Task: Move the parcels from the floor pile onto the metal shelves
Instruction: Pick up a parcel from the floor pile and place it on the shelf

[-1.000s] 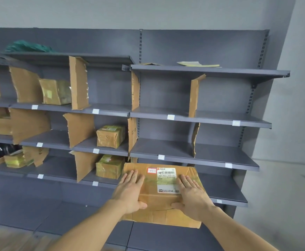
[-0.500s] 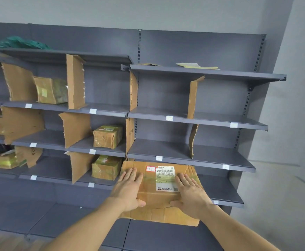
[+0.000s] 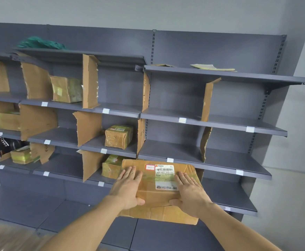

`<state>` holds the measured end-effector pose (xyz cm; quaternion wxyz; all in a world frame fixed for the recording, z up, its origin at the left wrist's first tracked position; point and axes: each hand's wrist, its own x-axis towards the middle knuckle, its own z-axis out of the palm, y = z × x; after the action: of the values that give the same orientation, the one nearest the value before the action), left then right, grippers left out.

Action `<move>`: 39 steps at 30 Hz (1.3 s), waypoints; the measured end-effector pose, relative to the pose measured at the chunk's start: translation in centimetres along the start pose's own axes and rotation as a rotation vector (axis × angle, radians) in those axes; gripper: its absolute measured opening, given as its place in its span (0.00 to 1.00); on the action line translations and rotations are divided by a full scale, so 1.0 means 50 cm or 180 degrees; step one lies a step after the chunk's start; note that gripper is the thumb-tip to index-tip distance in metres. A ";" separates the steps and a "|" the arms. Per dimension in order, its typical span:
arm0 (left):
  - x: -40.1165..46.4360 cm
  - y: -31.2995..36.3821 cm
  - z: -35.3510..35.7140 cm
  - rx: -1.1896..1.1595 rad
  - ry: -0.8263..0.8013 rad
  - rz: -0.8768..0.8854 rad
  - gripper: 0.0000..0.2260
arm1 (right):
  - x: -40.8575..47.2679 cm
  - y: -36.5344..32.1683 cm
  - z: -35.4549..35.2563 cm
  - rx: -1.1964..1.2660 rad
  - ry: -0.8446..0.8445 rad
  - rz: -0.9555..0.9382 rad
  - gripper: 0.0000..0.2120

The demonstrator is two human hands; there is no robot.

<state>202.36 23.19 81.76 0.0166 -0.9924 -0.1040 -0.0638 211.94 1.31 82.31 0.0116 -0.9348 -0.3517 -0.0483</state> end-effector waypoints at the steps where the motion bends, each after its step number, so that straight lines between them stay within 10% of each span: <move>1: 0.000 -0.013 -0.003 -0.0002 0.0002 -0.0010 0.46 | 0.008 -0.011 -0.001 0.0000 0.0003 -0.0011 0.43; 28: 0.168 -0.430 -0.089 0.0180 0.0227 -0.0390 0.45 | 0.425 -0.270 -0.081 -0.0306 0.0380 -0.0651 0.43; 39: 0.461 -0.553 -0.336 0.0432 0.0787 -0.0291 0.45 | 0.710 -0.241 -0.346 -0.0659 0.1022 -0.0621 0.42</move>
<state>216.90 54.18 101.96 0.0933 -0.9678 -0.1504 -0.1790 229.13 32.71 102.86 -0.0333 -0.8728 -0.4273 -0.2333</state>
